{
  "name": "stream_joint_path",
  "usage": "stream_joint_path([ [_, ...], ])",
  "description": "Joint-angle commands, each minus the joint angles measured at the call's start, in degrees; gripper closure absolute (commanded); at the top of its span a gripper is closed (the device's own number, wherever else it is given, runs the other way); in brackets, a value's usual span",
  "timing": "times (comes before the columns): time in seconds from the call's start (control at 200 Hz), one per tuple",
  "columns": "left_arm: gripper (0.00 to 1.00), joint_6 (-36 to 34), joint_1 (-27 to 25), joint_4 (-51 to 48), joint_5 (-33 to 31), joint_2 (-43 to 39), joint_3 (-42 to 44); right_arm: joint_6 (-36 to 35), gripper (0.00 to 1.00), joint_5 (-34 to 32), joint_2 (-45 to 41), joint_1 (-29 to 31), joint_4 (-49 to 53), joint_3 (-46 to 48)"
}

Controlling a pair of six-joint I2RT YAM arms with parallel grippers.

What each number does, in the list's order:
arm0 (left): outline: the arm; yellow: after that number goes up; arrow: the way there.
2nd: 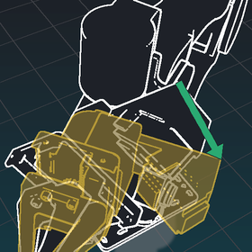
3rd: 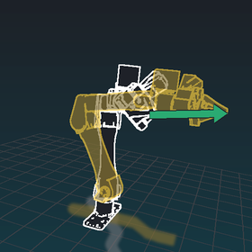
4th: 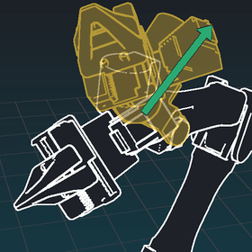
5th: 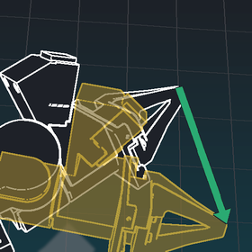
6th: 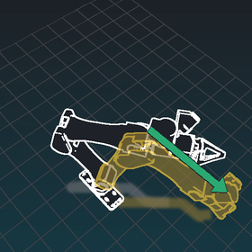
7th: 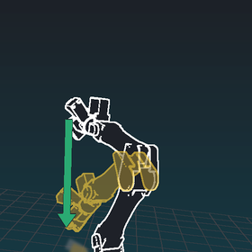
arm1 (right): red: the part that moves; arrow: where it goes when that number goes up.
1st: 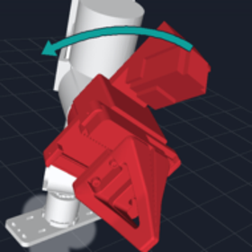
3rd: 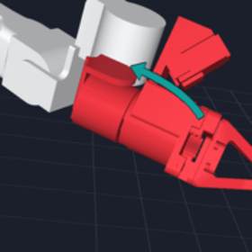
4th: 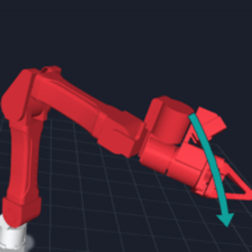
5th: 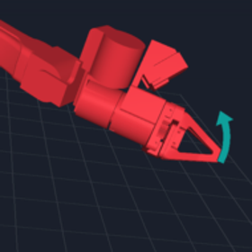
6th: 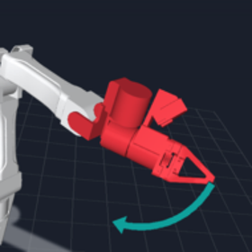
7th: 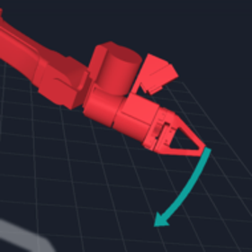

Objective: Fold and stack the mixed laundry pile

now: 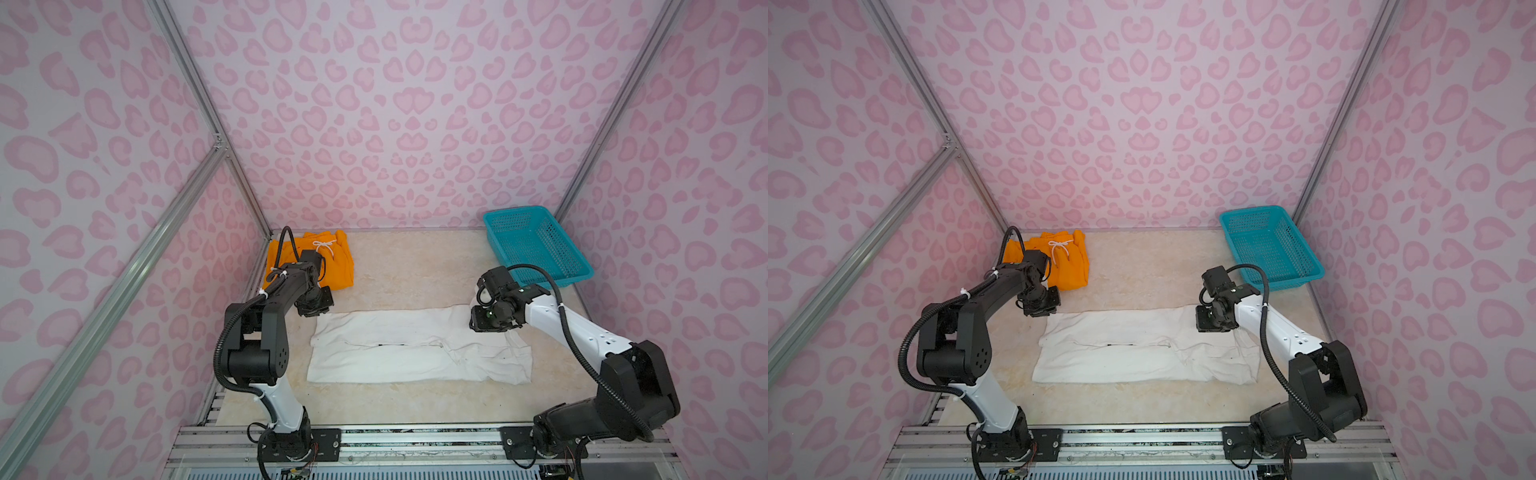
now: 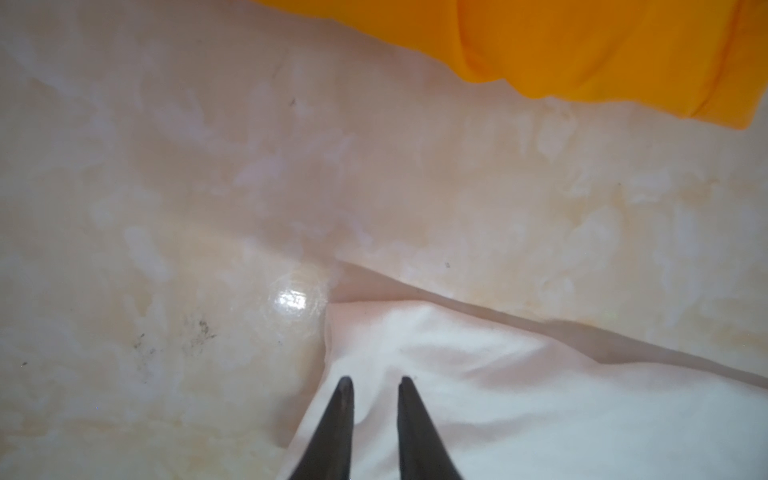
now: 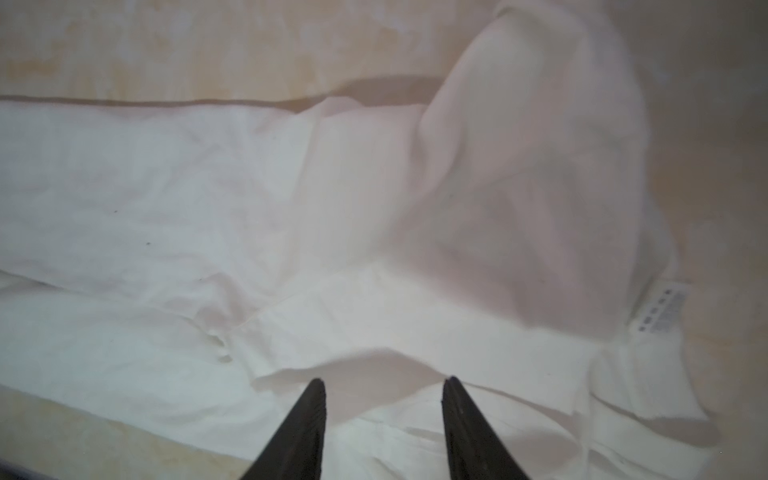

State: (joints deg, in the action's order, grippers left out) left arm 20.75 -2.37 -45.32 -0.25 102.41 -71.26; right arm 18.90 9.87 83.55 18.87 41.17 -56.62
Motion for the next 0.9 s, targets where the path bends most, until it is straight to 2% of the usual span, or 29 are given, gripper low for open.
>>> stream_joint_path([
  [0.0, 0.75, 0.19, 0.06, -1.38, -1.75, 0.09, 1.68, 0.88, 0.48, -5.50, -0.31, -4.31, -3.26, 1.98],
  [0.16, 0.75, 1.02, 0.21, 0.48, -1.77, -0.11, 4.90, 0.25, 0.47, -1.95, 0.69, -10.78, -7.24, 3.61],
  [0.39, 0.75, 1.40, 0.26, 2.10, -2.95, 0.94, 7.09, -0.66, 0.48, -0.56, 5.02, -11.83, -10.71, 3.62],
  [0.59, 0.86, 1.07, 0.30, 3.20, -2.60, 0.95, 6.89, -0.79, 0.54, 0.23, 8.91, -13.78, -13.56, 2.76],
  [0.69, 0.94, 0.96, 0.27, 3.39, -2.58, 1.04, 6.52, -1.50, 0.66, 1.69, 10.22, -14.37, -14.08, 1.32],
  [0.735, 0.97, 0.96, 0.32, 3.48, -2.48, 1.25, 6.32, -1.73, 0.76, 1.93, 10.69, -14.57, -14.10, 0.55],
  [0.79, 0.97, 0.96, 0.35, 3.48, -2.30, 1.30, 6.14, -2.06, 0.87, 2.42, 11.01, -14.68, -14.03, -0.30],
  [0.895, 0.97, 1.02, 0.39, 3.58, -2.04, 1.30, 5.88, -2.41, 1.00, 2.45, 10.80, -14.87, -13.75, -1.79],
])
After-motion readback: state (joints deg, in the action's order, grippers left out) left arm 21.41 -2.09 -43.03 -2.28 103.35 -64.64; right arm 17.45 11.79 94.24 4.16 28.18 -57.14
